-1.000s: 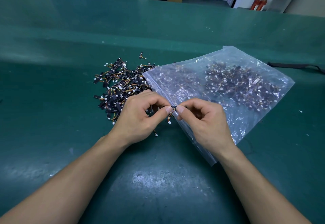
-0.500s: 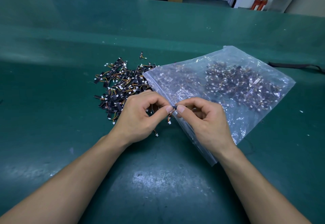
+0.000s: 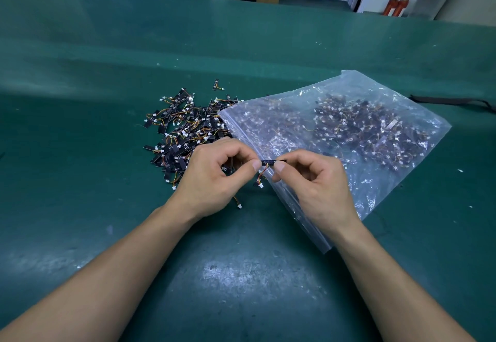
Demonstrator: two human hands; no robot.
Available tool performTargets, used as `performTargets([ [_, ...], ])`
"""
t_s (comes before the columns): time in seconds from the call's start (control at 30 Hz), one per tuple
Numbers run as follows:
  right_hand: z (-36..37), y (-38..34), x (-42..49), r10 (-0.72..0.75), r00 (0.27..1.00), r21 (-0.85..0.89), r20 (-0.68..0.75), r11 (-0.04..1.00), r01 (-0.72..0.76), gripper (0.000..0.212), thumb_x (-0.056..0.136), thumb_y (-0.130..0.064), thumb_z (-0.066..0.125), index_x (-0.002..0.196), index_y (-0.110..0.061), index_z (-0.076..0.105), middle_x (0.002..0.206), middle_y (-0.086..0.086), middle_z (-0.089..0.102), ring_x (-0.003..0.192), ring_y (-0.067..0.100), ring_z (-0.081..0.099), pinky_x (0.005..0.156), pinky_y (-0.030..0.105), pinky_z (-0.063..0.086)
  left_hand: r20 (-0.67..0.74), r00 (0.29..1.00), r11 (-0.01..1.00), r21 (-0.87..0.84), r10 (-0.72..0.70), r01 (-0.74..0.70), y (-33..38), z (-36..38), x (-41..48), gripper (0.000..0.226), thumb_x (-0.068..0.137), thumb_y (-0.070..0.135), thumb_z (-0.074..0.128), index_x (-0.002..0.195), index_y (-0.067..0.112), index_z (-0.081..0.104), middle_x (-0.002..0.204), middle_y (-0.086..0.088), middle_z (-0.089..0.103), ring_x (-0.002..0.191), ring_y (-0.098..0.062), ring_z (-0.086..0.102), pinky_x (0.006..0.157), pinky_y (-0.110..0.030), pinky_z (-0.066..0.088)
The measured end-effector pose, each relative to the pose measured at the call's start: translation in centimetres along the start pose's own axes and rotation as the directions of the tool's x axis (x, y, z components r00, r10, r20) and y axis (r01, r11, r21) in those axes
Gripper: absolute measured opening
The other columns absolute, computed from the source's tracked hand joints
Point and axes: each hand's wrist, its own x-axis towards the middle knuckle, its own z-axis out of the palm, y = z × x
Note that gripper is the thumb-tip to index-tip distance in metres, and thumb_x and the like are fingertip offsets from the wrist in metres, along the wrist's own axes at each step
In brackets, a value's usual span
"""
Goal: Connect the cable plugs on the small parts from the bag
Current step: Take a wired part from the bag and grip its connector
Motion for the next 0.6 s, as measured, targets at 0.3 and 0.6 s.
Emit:
performTargets([
  [0.3, 0.0, 0.01, 0.07, -0.011, 1.0, -0.017, 0.014, 1.0, 0.011, 0.022, 0.091, -0.006, 0.072, 0.076, -0.022, 0.073, 0.065, -0.005, 0.07, 0.053, 0.013, 0.05, 0.051, 0.022, 0.04, 0.022, 1.0, 1.0, -0.005, -0.011, 0.011, 0.08, -0.06, -0.05, 0.01, 0.088, 0.018, 0.065, 0.078, 0.018, 0.068, 0.073, 0.007, 0.065, 0.069, -0.012, 0.058, 0.067, -0.024, 0.044],
  [0.6, 0.05, -0.23, 0.04, 0.002, 1.0, -0.009, 0.004, 1.0, -0.002, 0.022, 0.091, -0.006, 0.072, 0.076, -0.022, 0.074, 0.065, -0.005, 0.07, 0.054, 0.013, 0.053, 0.053, 0.023, 0.043, 0.019, 0.999, 0.999, -0.008, -0.033, 0.033, -0.06, 0.02, -0.03, 0.011, 0.087, 0.014, 0.065, 0.077, 0.019, 0.068, 0.072, 0.012, 0.062, 0.066, -0.008, 0.055, 0.065, -0.022, 0.042],
])
